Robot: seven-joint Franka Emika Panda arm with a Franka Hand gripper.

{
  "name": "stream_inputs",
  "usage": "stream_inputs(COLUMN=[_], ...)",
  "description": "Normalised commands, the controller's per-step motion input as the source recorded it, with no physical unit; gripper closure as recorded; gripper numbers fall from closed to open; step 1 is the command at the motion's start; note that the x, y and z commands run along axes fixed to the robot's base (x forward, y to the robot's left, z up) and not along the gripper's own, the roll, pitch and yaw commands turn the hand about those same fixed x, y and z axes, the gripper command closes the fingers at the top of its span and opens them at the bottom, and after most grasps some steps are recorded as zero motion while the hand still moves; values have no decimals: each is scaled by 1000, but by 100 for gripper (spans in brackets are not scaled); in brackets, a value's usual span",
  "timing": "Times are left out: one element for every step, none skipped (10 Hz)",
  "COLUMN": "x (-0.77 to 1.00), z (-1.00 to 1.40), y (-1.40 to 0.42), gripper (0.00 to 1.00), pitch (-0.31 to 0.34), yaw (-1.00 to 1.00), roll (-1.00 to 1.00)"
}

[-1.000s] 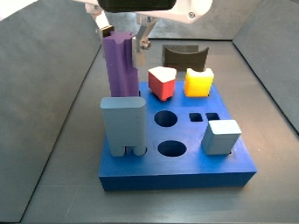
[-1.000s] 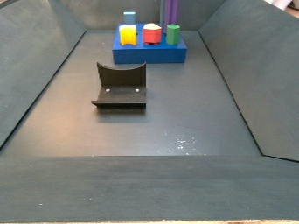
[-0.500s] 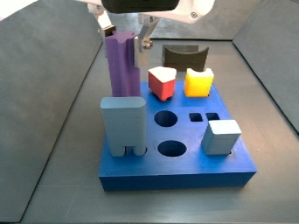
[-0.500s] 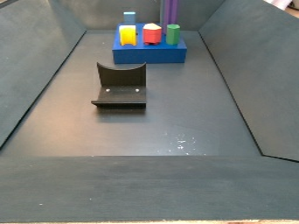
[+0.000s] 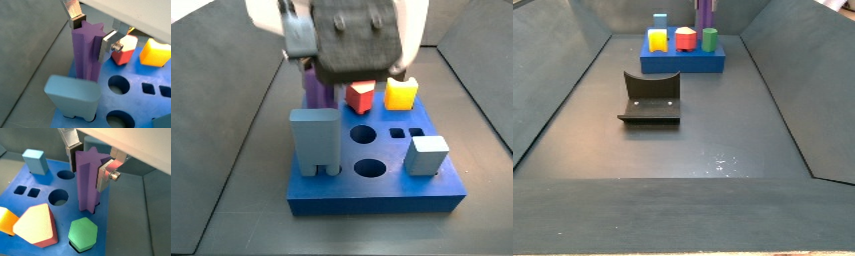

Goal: Pick up the star object. Move up. Place the star object on the fixture. Regrasp the star object. Move to above the board. Insert the star object.
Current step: Insert the star object.

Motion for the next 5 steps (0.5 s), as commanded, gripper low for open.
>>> stream_inputs(x=[206, 217, 0, 0, 0], z=[-717, -606, -246, -34, 0], y=[-20, 0, 0, 0, 0], gripper=[100, 100, 100, 100, 100], pitch=[3, 1, 0, -69, 0], yaw=[0, 0, 0, 0, 0], roll=[130, 40, -3, -54, 0])
